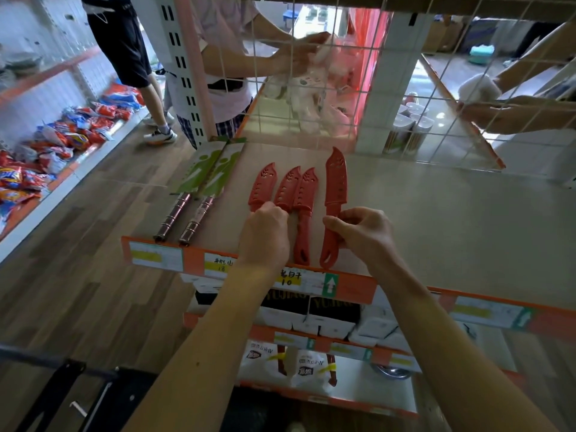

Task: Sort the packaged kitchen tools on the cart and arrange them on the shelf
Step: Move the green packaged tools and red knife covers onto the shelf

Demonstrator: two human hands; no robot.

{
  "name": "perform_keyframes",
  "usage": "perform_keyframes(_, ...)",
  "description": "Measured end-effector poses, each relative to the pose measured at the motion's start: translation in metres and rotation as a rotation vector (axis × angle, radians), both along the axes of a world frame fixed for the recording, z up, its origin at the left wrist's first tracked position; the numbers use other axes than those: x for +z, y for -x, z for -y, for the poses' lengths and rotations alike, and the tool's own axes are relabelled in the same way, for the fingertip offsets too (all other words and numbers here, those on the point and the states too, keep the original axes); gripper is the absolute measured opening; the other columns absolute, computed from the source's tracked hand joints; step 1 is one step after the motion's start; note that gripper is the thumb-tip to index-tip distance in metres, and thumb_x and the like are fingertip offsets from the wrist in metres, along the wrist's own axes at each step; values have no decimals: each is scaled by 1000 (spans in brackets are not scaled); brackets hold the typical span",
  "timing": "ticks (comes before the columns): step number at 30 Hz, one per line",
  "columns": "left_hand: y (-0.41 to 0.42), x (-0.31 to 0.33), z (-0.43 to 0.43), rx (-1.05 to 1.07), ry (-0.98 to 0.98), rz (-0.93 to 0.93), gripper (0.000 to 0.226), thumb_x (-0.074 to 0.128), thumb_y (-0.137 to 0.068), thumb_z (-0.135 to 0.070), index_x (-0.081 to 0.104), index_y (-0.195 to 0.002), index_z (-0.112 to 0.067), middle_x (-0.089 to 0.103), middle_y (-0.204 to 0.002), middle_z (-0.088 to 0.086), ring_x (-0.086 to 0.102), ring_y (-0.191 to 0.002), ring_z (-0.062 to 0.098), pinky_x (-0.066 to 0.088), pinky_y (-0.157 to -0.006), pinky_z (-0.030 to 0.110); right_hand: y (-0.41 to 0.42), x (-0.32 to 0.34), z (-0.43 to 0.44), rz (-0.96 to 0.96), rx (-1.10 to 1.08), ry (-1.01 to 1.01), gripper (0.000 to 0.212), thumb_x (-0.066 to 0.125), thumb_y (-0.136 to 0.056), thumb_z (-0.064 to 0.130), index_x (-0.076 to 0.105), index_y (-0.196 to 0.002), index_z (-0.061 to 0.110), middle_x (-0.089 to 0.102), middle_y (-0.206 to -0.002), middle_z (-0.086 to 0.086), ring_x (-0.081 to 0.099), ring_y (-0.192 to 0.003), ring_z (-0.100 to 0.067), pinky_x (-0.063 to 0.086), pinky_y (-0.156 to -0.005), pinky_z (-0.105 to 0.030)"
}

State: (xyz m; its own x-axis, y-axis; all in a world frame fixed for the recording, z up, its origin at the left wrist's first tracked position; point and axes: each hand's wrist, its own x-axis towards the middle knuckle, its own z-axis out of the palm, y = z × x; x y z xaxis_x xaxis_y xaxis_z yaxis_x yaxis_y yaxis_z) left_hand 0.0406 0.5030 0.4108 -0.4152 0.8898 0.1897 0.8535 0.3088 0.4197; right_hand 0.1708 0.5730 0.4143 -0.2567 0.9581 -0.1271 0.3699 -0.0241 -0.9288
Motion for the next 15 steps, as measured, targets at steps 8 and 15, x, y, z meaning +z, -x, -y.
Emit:
perform_keyframes(8,1,-3,-4,23,-34,64,20,52,-90,-10,71,-95,-5,62,-100,12,61,-86,25,37,-67,19,8,-1,1,42,-1,-8,19,75,-75,21,64,-60,21,71,-72,-7,71,-72,-24,59,-75,-42)
perform_keyframes(15,1,-3,-2,13,-22,47,18,55,-88,-10,70,-96,-7,59,-100,12,60,-87,25,33,-66,18,13,-1,1,71,-13,-7,22,76,-74,23,62,-58,23,72,-75,-10,71,-77,-27,58,-76,-44)
